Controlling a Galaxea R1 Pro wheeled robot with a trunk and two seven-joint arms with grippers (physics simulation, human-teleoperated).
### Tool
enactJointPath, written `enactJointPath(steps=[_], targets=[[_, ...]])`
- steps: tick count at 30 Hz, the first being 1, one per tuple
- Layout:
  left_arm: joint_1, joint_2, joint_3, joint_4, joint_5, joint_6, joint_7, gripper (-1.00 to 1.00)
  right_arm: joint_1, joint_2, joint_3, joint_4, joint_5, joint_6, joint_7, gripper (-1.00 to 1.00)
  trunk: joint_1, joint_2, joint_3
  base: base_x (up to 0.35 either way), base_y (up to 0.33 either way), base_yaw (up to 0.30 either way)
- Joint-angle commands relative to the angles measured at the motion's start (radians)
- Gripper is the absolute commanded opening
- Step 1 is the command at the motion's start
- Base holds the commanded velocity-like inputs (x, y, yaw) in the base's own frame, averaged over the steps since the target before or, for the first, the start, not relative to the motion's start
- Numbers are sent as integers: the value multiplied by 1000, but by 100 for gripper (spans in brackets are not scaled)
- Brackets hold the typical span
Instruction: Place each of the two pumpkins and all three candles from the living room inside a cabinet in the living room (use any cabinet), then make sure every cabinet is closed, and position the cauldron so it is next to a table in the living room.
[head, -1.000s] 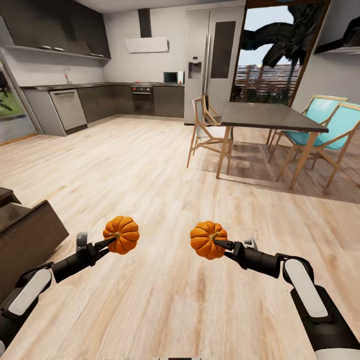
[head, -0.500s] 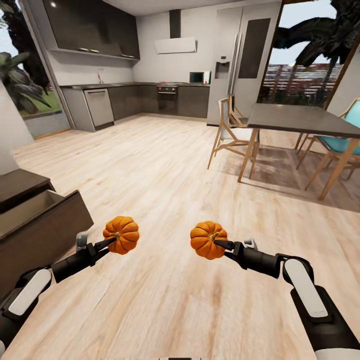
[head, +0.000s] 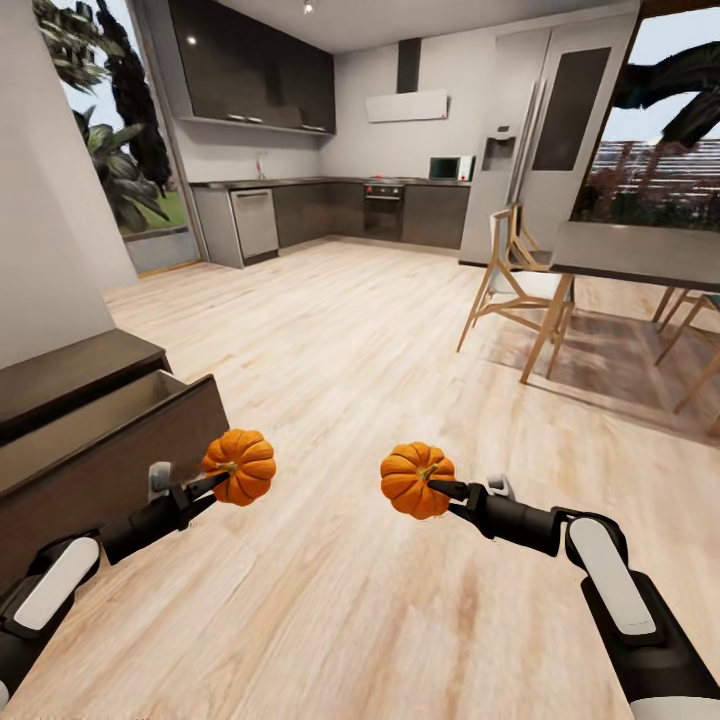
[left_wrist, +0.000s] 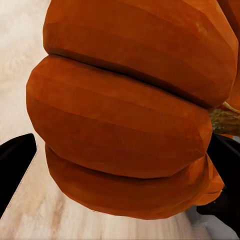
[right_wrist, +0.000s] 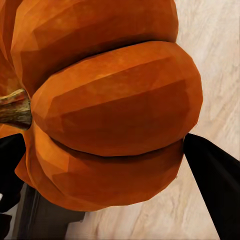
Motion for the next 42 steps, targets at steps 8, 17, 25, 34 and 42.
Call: enactJointPath(steps=[8, 17, 25, 34, 42], targets=[[-1, 1, -1, 1, 16, 9, 3, -100, 0, 1, -2, -1, -5, 5, 10, -100, -4, 2, 30, 0, 0, 290], [-1, 1, -1, 0, 15, 9, 5, -100, 0, 1, -2, -1, -4, 5, 10, -100, -8, 4, 65, 0, 0, 290], [-1, -1, -1, 0, 14, 8, 6, -100, 0, 0, -2, 1, -4, 5, 10, -100, -11, 5, 96, 0, 0, 290], [-1, -1, 0, 1, 14, 8, 6, -100, 0, 0, -2, 1, -4, 5, 10, -100, -26, 28, 129, 0, 0, 289], [-1, -1, -1, 0, 14, 8, 5, -100, 0, 1, -2, 1, -4, 5, 10, -100, -49, 70, 147, 0, 0, 290]])
